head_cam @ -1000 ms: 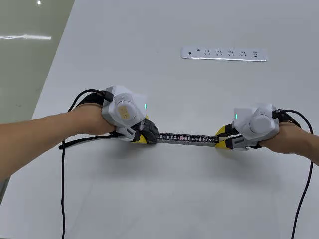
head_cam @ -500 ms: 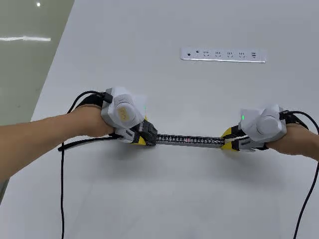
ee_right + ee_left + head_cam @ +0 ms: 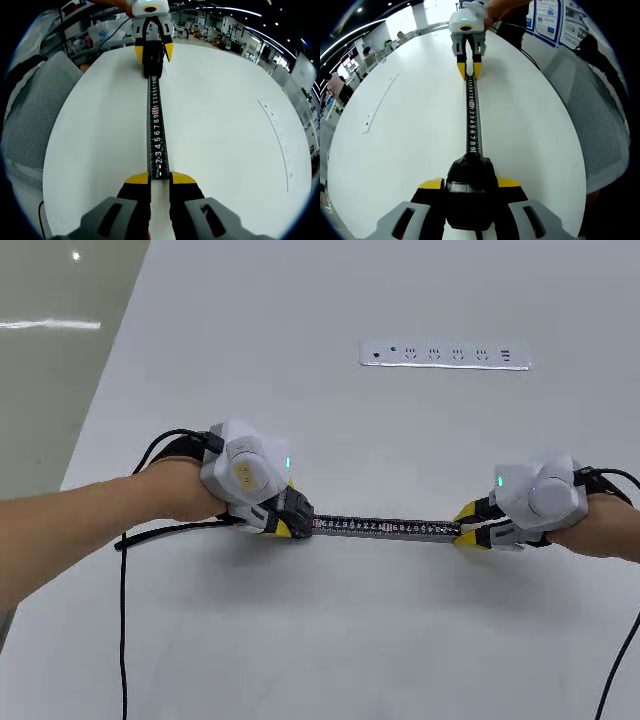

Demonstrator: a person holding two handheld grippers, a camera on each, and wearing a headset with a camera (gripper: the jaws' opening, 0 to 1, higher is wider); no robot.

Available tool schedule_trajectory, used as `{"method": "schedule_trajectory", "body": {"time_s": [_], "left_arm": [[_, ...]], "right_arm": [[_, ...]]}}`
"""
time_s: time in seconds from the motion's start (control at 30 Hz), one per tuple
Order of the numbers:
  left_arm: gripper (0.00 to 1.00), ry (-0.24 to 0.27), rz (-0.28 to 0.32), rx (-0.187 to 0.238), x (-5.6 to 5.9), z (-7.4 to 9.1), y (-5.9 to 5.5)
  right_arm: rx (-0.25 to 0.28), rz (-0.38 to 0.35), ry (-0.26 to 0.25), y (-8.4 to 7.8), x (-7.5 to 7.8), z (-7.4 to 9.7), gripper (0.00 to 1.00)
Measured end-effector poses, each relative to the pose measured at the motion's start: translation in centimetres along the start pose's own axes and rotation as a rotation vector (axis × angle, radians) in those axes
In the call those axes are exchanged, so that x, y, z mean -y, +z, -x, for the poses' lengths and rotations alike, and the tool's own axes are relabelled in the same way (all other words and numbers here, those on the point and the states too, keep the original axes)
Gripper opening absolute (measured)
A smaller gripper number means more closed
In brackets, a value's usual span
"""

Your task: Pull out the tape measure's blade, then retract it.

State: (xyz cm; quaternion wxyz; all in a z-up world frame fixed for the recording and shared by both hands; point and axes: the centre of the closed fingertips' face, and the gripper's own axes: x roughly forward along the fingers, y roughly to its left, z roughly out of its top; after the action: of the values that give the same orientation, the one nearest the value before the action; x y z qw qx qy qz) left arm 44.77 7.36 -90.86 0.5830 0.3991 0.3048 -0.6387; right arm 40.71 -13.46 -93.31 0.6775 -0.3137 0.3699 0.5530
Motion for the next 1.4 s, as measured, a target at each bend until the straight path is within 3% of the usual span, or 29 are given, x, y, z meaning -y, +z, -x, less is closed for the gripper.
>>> {"method": "schedule_trajectory", "body": {"time_s": [0.73,1.4], "left_arm": [[0.33,0.0,-0.004,0.0,0.2,0.0,0.0],[0.34,0.012,0.0,0.005,0.0,-0.2,0.1]], "right_arm": [[-0.009,0.009,0.002,-1.5,-0.1,1.0,0.13],[-0.034,0.019,0.007,-1.7,-0.1,1.0,0.14]]}}
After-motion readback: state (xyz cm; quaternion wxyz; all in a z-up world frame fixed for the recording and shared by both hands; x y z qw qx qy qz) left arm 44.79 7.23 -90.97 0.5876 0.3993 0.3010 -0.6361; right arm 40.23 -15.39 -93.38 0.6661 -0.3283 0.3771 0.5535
